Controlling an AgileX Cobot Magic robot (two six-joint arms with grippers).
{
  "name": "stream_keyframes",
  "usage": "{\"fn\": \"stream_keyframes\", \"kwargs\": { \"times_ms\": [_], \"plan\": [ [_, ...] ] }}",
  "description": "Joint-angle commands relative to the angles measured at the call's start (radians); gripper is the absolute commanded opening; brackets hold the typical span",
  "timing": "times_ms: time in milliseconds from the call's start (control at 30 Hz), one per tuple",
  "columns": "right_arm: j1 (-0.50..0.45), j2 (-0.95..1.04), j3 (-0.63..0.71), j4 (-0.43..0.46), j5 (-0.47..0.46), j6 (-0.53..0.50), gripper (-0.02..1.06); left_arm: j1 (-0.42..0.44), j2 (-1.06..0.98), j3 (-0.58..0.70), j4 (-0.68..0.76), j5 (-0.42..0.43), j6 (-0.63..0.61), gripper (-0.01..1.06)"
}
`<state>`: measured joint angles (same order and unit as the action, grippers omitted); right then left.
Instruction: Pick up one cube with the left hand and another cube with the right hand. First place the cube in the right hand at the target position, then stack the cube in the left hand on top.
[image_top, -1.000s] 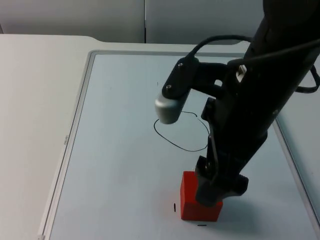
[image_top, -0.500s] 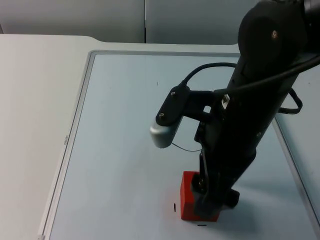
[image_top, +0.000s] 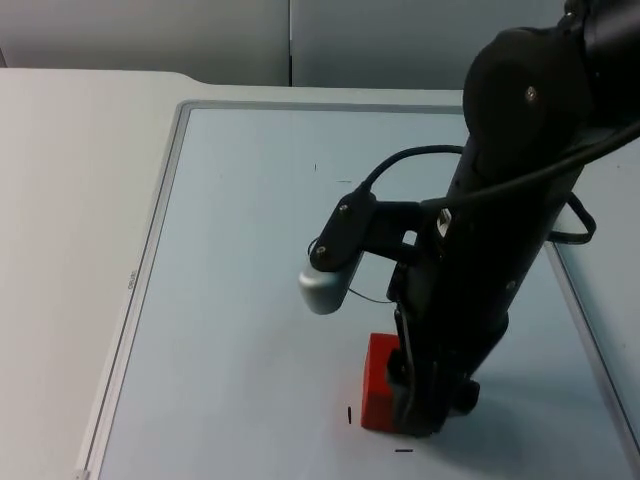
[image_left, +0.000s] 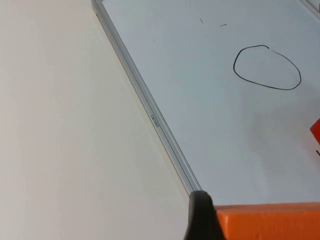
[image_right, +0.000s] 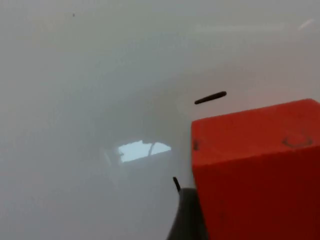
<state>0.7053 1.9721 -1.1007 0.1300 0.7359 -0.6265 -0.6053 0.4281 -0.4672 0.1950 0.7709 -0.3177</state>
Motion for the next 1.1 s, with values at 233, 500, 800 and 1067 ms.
{"fn": "stream_keyframes", "kwargs": {
  "times_ms": [233, 500, 800, 1067],
  "plan": [
    [0.003, -0.006, -0.007, 0.005, 0.011, 0.001, 0.25, -0.006, -0.007, 0.003, 0.004, -0.020, -0.004, 0.19],
    [0.003, -0.117, -0.009, -0.005, 0.040, 0.050, 0.00, -0.006, -0.007, 0.003, 0.006, -0.020, -0.004, 0.19],
    [0.003, -0.403, -0.009, -0.084, 0.115, 0.180, 0.00, -0.006, -0.007, 0.003, 0.006, -0.020, -0.004, 0.19],
    [0.003, -0.629, -0.009, -0.096, 0.184, 0.241, 0.00, -0.006, -0.007, 0.003, 0.000, -0.018, -0.004, 0.19]
  ]
}}
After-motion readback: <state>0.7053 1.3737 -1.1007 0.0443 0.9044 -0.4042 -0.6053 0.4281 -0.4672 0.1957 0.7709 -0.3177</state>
